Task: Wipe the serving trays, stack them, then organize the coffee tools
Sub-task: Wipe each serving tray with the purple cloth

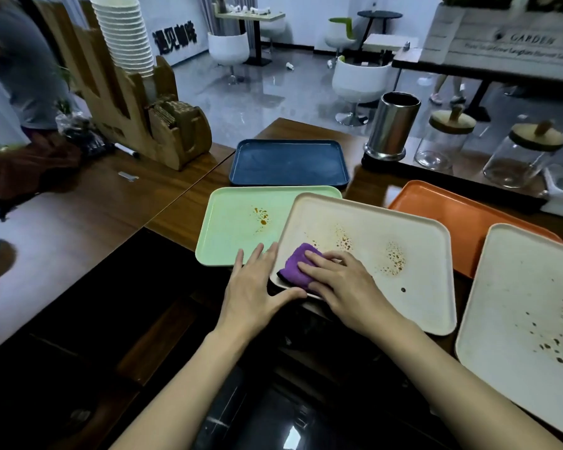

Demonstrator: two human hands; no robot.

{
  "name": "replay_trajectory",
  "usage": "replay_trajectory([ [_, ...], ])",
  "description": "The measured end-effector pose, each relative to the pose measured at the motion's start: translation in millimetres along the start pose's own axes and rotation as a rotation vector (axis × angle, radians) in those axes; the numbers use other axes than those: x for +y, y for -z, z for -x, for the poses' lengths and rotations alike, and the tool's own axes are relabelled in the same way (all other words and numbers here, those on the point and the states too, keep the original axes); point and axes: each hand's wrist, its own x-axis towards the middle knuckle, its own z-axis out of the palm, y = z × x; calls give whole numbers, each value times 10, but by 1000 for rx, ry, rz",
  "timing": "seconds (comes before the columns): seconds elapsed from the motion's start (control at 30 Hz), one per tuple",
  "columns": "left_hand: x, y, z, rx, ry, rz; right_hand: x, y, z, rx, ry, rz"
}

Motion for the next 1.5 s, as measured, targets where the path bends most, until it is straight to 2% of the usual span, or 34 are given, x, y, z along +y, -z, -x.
replay_trajectory([
  [0.17, -190, -3, -230, -42, -68, -13, 34, -40, -112, 51, -39, -59],
  [0.33, -209, 34, -348, -84, -64, -47, -7, -48, -179, 48, -70, -49],
  [0.57, -162, 47, -330, -112, -20, -92, 3, -31, -187, -7, 19, 50],
  [0.77, -165, 19, -324, -73, 16, -42, 108, -48, -499, 149, 177, 194],
  [0.9, -126, 82, -328, -92, 38, -26, 197, 33, -891, 202, 99, 162],
  [1.2, 16, 249, -326, -174, 87, 35, 360, 149, -1372, 178, -124, 134],
  [1.5, -150, 108, -357, -122, 0, -8, 97, 13, -837, 16, 51, 84],
])
